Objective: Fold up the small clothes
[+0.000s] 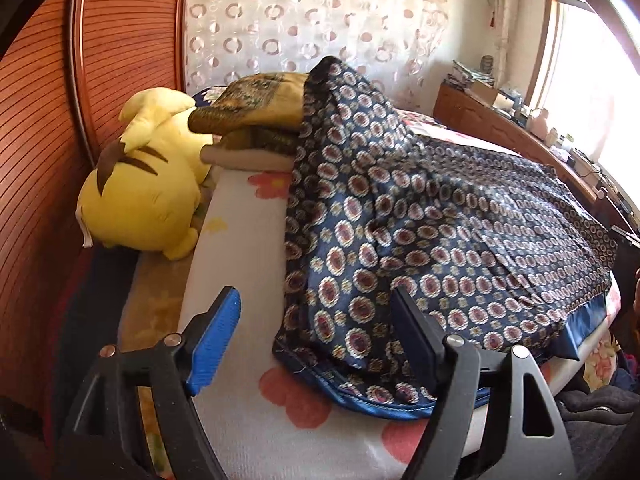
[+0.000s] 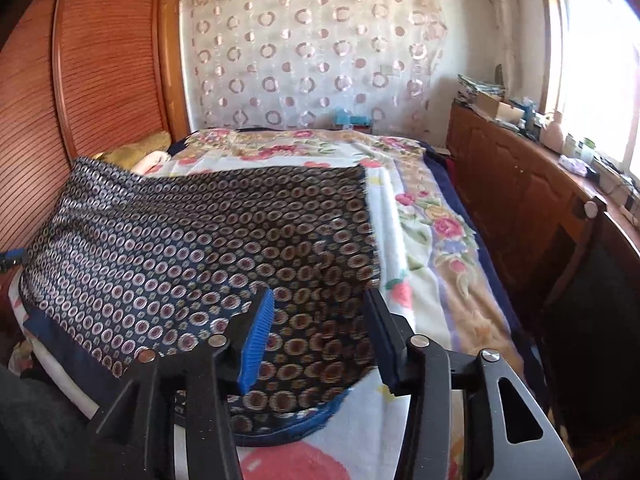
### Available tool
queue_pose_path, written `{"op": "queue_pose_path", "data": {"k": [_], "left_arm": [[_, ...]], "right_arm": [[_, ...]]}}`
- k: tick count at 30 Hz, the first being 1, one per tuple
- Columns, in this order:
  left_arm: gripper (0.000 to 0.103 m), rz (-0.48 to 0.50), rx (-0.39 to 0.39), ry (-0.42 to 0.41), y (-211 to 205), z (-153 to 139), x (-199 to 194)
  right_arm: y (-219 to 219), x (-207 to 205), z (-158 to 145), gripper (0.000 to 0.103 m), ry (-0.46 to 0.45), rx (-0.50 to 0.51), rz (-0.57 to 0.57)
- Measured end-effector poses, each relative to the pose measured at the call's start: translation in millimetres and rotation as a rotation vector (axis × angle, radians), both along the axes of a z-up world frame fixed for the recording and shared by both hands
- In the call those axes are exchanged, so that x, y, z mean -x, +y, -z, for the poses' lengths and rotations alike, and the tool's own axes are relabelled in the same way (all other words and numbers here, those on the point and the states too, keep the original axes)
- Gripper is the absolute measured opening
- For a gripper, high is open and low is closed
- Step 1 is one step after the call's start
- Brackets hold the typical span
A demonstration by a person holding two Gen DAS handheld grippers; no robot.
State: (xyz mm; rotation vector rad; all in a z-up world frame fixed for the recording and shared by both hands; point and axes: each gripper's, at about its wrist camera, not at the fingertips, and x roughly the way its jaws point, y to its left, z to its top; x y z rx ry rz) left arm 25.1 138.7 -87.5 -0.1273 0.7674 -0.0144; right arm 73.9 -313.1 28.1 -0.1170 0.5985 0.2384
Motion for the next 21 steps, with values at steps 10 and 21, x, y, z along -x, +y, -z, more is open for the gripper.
{"op": "queue_pose_path", "data": {"k": [10, 21], "left_arm": [[0.060, 0.033, 0.050, 0.000, -3.3, 5.0, 9.3], [0.054, 0.032, 0.046, 0.024, -7.2, 6.5, 11.1]], "right_arm": [[27.0, -16.8, 45.4, 0.049, 0.061, 0.055, -0.016], [24.2, -4.0, 62.3, 0.055, 0.012, 0.046, -0.021]]}}
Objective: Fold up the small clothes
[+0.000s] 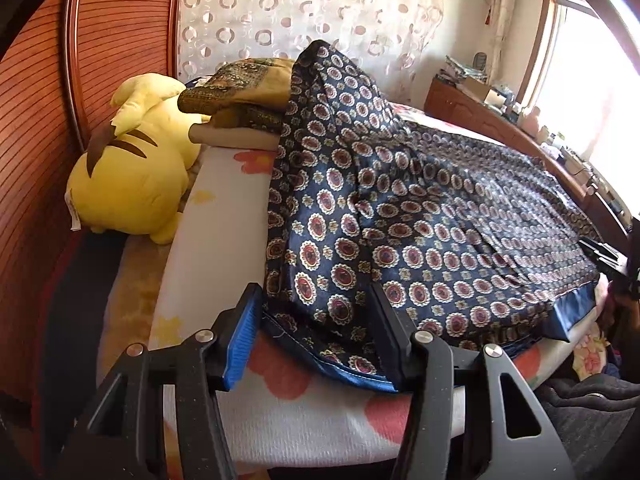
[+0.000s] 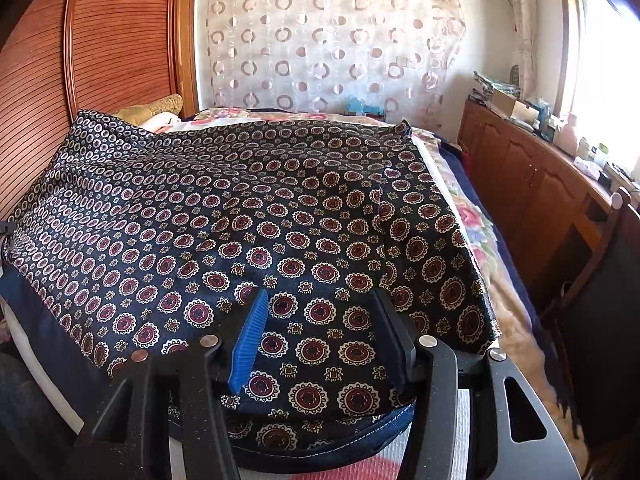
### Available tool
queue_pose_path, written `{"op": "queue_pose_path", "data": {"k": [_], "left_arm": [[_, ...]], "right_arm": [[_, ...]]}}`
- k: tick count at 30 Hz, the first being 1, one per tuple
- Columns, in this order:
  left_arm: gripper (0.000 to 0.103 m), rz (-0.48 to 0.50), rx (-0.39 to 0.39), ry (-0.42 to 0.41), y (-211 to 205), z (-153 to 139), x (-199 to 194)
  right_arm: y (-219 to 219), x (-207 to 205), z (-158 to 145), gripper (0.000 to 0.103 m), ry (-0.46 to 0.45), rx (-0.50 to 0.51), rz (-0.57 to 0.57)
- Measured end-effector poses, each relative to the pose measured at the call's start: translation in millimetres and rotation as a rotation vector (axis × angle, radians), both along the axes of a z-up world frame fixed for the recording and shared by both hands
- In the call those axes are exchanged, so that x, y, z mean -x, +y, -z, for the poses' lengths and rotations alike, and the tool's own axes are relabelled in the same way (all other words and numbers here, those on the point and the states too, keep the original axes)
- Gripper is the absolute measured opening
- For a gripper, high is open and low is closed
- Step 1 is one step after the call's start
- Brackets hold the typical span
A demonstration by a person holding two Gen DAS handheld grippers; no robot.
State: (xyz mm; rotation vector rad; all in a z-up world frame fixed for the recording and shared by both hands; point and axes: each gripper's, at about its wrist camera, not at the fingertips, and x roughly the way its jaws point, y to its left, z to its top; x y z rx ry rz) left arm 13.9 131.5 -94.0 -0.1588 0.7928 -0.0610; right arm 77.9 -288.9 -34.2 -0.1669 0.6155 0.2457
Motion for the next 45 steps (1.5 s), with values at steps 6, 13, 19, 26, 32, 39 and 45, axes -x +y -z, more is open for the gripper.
{"op": "queue_pose_path", "data": {"k": [6, 13, 19, 26, 32, 39, 45], "left_arm": [[0.054, -0.019, -0.025, 0.011, 0.7, 3.9, 0.9], [0.011, 0.045, -0.007, -0.001, -14.5, 1.6, 0.2], [0.006, 0.150, 0.006, -0.125, -53.4, -41.1, -13.6], [0.005, 0.299, -0.003, -0.236, -106.2, -92.0, -41.1], [0.005, 0.370, 0.027, -0.292, -137.1, -122.6, -68.4], [0.005, 0.444, 0.047, -0.337, -172.1, -150.2, -79.2], [0.005, 0.482, 0.000, -0.272, -191.3, -128.0, -80.4]], "right_arm": [[-0.2, 6.4, 3.2, 0.057, -0.011, 0.005, -0.007], [-2.8, 11.1, 3.1, 0.058, -0.014, 0.002, -0.009], [-5.2, 9.7, 1.4, 0.060, -0.010, 0.000, -0.017], [-5.5, 9.7, 0.7, 0.060, -0.010, -0.003, -0.018], [-6.1, 9.5, 1.0, 0.061, -0.009, -0.004, -0.021], [-6.7, 8.6, 0.7, 0.062, -0.008, -0.005, -0.026], [-7.5, 8.6, 1.3, 0.062, -0.010, -0.006, -0.028]]}}
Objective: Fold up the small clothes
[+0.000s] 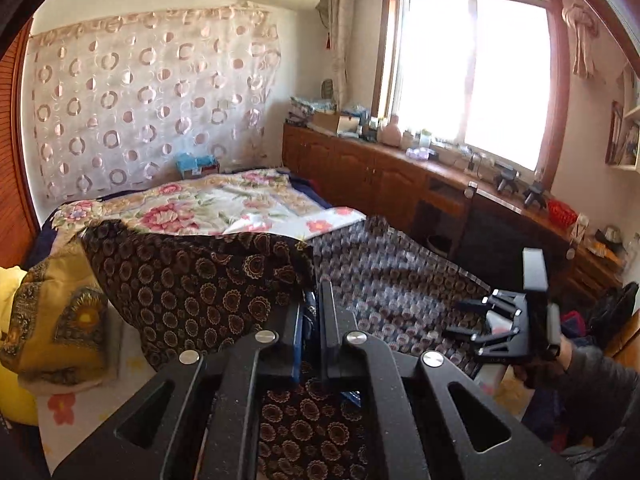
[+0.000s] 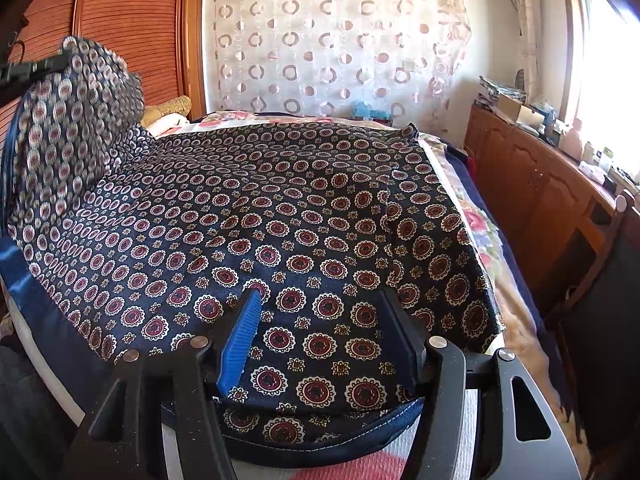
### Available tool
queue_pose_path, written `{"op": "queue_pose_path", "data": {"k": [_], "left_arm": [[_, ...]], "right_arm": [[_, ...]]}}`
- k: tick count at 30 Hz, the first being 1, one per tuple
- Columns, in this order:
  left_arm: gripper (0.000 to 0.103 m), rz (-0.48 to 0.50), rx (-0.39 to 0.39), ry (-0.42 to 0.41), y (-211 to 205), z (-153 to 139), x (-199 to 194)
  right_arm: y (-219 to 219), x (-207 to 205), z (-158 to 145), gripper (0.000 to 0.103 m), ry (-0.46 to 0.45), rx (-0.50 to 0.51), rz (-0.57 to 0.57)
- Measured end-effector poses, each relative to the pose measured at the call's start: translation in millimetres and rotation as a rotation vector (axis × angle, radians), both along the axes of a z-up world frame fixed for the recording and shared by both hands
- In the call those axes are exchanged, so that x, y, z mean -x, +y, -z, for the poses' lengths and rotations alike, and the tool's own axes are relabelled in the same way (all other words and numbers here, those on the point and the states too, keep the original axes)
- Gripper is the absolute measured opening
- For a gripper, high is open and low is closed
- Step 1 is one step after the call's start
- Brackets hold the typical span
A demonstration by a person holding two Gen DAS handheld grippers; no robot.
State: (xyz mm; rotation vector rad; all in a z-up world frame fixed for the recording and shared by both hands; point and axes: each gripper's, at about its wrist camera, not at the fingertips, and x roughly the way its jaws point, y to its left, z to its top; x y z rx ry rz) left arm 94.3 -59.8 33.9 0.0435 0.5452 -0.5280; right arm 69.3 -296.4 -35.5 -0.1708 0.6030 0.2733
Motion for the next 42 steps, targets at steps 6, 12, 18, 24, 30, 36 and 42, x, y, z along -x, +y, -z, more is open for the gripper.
{"op": "queue_pose_path", "data": {"k": [6, 12, 18, 24, 30, 36, 42], "left_arm": [[0.020, -0.022, 0.010, 0.034, 13.5, 15.8, 8.5], [0.041, -0.053, 0.012, 0.054, 27.7, 27.7, 15.9], [0.042, -0.099, -0.006, 0.078, 41.6, 42.0, 19.9], [0.082, -0.144, -0.025, 0.078, 54.3, 55.6, 25.1], [0.082, -0.192, -0.033, 0.081, 64.8, 59.4, 25.5], [0.082, -0.235, -0.041, 0.092, 75.6, 63.7, 27.1], [0.082, -0.244, -0.037, 0.095, 79.8, 67.5, 29.0]], "right_arm": [[0.4, 0.6, 0.3, 0.062, 0.001, 0.001, 0.000], [0.2, -1.6, -0.6, 0.064, 0.009, 0.005, 0.003], [8.5, -9.3, -10.7, 0.064, 0.053, 0.002, 0.016], [32.6, -10.0, -38.5, 0.064, 0.016, -0.032, -0.049], [77.1, -23.4, -53.7, 0.064, 0.017, -0.039, -0.165], [132.0, -42.7, -56.0, 0.058, 0.042, -0.034, -0.291], [167.6, -66.6, -42.0, 0.044, 0.116, -0.039, -0.382]]}}
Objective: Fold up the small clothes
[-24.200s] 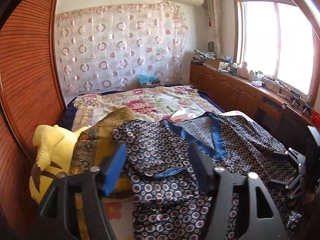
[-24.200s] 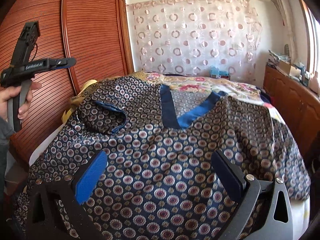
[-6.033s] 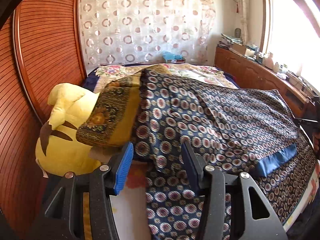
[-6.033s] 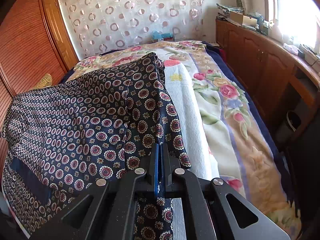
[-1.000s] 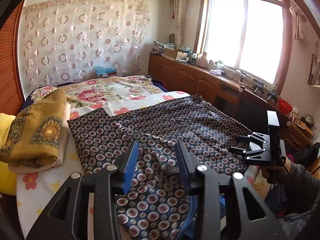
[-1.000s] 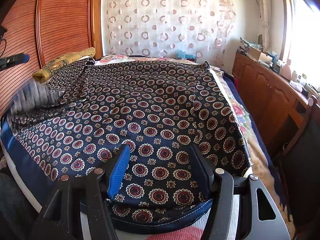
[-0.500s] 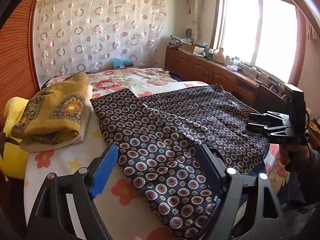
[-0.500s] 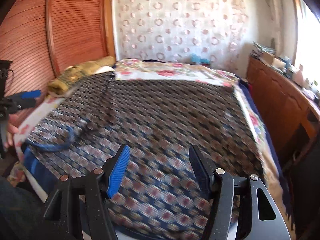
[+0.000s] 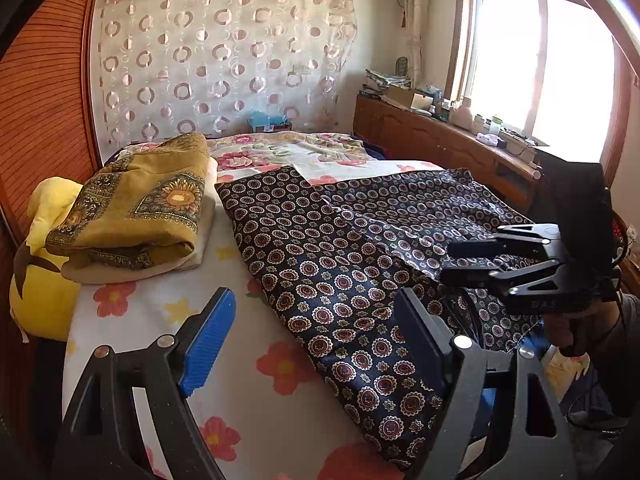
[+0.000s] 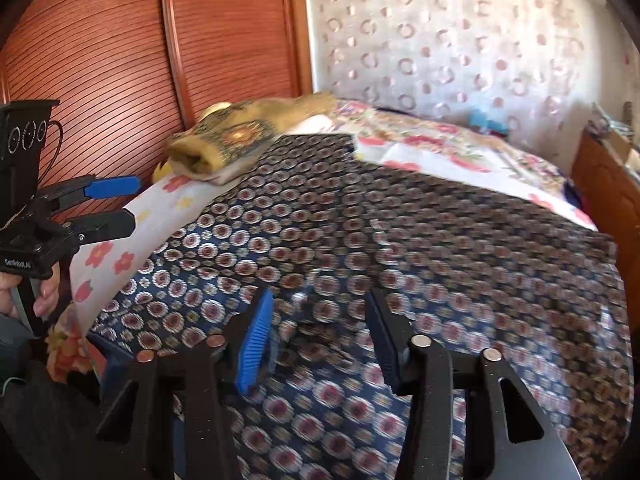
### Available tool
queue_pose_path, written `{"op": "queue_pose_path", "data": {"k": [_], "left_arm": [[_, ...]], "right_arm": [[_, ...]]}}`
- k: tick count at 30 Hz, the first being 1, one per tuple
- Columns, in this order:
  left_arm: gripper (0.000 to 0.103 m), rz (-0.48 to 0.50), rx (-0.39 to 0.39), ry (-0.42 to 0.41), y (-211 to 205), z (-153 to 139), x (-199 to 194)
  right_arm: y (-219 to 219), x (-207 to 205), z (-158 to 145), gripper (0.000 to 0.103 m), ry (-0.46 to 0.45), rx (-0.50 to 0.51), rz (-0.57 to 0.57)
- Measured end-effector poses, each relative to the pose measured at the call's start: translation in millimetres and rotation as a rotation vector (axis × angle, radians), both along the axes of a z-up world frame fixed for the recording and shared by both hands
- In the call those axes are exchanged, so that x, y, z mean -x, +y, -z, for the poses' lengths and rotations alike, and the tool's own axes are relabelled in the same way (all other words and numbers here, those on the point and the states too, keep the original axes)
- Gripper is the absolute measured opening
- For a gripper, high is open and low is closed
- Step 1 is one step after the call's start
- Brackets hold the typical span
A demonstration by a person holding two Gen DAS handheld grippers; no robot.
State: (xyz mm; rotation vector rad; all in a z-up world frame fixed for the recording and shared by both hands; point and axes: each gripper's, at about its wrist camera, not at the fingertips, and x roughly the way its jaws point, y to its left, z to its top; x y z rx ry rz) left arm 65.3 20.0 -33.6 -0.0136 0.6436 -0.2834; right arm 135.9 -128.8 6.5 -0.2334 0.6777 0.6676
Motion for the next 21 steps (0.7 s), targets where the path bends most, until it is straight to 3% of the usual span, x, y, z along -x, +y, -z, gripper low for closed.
{"op": "queue_pose_path", "data": {"k": [8, 17, 21], "left_arm": [[0.082, -0.004, 0.007, 0.003, 2.0, 2.4, -0.6], [0.082, 0.005, 0.011, 0.006, -2.2, 3.1, 1.4], [0.082, 0.015, 0.010, 0.009, -7.0, 4.7, 1.7]], "right_arm": [[23.9, -27.1, 16.4, 0.004, 0.081, 0.038, -0.074], [4.9, -30.9, -6.9, 0.002, -0.054, 0.044, 0.020], [-6.4, -51.1, 7.1, 0.002, -0.007, 0.081, 0.071]]}}
